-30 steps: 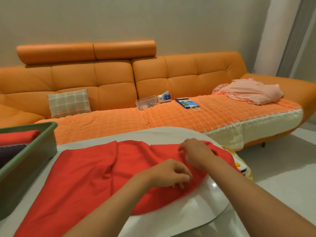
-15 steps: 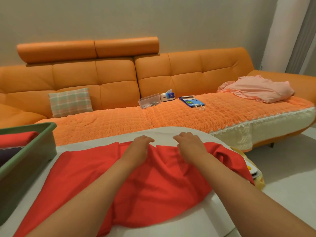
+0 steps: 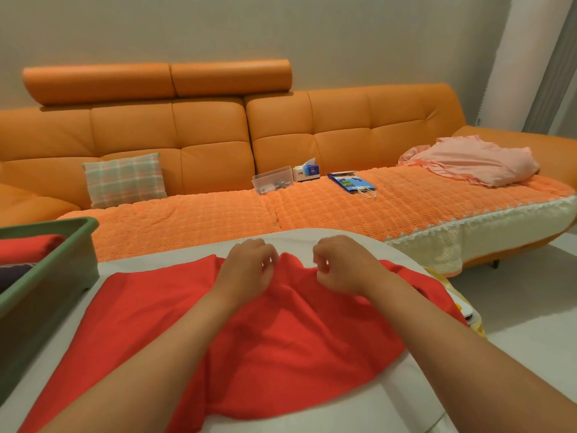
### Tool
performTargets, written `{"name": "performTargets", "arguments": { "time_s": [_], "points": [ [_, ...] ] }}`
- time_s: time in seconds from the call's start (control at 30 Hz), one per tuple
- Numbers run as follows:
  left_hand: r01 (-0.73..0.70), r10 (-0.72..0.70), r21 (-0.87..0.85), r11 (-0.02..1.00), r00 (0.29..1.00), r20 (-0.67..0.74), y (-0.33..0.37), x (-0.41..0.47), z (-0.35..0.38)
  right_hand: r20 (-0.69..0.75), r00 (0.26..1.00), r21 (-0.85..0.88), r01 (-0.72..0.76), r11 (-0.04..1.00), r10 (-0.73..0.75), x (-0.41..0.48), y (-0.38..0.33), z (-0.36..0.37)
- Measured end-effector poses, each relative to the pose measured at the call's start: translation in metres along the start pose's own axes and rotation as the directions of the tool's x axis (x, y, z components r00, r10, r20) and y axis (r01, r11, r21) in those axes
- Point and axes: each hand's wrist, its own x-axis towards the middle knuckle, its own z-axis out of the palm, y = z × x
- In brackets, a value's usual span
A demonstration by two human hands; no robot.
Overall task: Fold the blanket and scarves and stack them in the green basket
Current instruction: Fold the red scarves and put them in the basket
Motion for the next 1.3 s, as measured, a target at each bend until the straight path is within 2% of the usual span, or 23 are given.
{"name": "performTargets", "arguments": {
  "time_s": [0.1, 0.17, 0.2, 0.3, 0.37, 0.47, 0.53, 0.6, 0.67, 0.8, 0.9, 1.0, 1.1, 1.17, 1.23, 1.3],
  "points": [
    [-0.076, 0.072, 0.016, 0.997, 0.981, 0.179, 0.002, -0.028, -0.009, 0.198, 0.973, 0.143, -0.145, 0.979, 0.116, -0.011, -0.008, -0.003],
    [-0.112, 0.102, 0.020, 0.994, 0.958, 0.268, 0.000, -0.041, -0.012, 0.207, 0.966, 0.203, -0.196, 0.959, 0.154, -0.017, -0.009, 0.000],
    [-0.110, 0.103, 0.008, 0.994, 0.949, 0.299, -0.001, -0.046, -0.011, 0.221, 0.963, 0.169, -0.194, 0.966, 0.155, -0.019, -0.008, 0.001],
    [0.012, 0.016, -0.069, 0.998, 0.919, 0.395, 0.000, -0.047, -0.012, 0.243, 0.965, -0.082, -0.084, 0.993, 0.101, -0.018, -0.007, 0.003],
    [0.112, -0.071, -0.073, 0.991, 0.902, 0.426, 0.003, -0.042, -0.011, 0.225, 0.971, -0.144, -0.048, 0.988, 0.080, -0.017, -0.011, 0.001],
    [0.199, -0.158, -0.070, 0.977, 0.910, 0.383, 0.007, -0.033, -0.007, 0.361, 0.923, -0.118, -0.098, 0.988, 0.135, -0.019, -0.020, -0.005],
    [0.197, -0.158, -0.053, 0.979, 0.898, 0.410, 0.007, -0.028, -0.003, 0.451, 0.863, 0.020, -0.266, 0.964, 0.229, -0.022, -0.021, -0.007],
    [0.142, -0.118, -0.011, 0.990, 0.861, 0.495, 0.008, -0.022, -0.002, 0.400, 0.874, 0.128, -0.350, 0.928, 0.275, -0.019, -0.018, -0.002],
    [0.119, -0.107, 0.009, 0.993, 0.845, 0.523, 0.010, -0.017, -0.001, 0.316, 0.905, 0.073, -0.324, 0.943, 0.286, -0.015, -0.011, 0.004],
    [0.131, -0.151, 0.076, 0.988, 0.902, 0.404, 0.009, -0.010, 0.002, 0.349, 0.894, -0.027, -0.292, 0.956, 0.283, -0.011, -0.007, 0.009],
    [0.127, -0.137, 0.053, 0.990, 0.926, 0.353, 0.003, -0.004, 0.006, 0.295, 0.907, 0.035, -0.324, 0.946, 0.299, -0.005, -0.002, 0.013],
    [0.187, -0.173, -0.031, 0.982, 0.954, 0.245, -0.003, 0.008, 0.012, 0.214, 0.920, 0.132, -0.360, 0.924, 0.328, 0.002, 0.005, 0.012],
    [0.261, -0.240, -0.122, 0.958, 0.957, 0.162, -0.002, 0.030, 0.014, 0.352, 0.877, 0.253, -0.426, 0.868, 0.328, 0.008, 0.012, 0.012],
    [0.316, -0.293, -0.181, 0.931, 0.945, 0.142, 0.001, 0.048, 0.013, 0.380, 0.868, 0.211, -0.418, 0.884, 0.319, 0.013, 0.019, 0.021],
    [0.375, -0.350, -0.249, 0.893, 0.926, 0.142, 0.003, 0.067, 0.016, 0.218, 0.880, 0.179, -0.461, 0.869, 0.421, 0.018, 0.026, 0.028],
    [0.436, -0.406, -0.337, 0.834, 0.900, 0.160, 0.000, 0.082, 0.022, -0.035, 0.823, 0.203, -0.549, 0.811, 0.567, 0.024, 0.033, 0.030]
  ]
}}
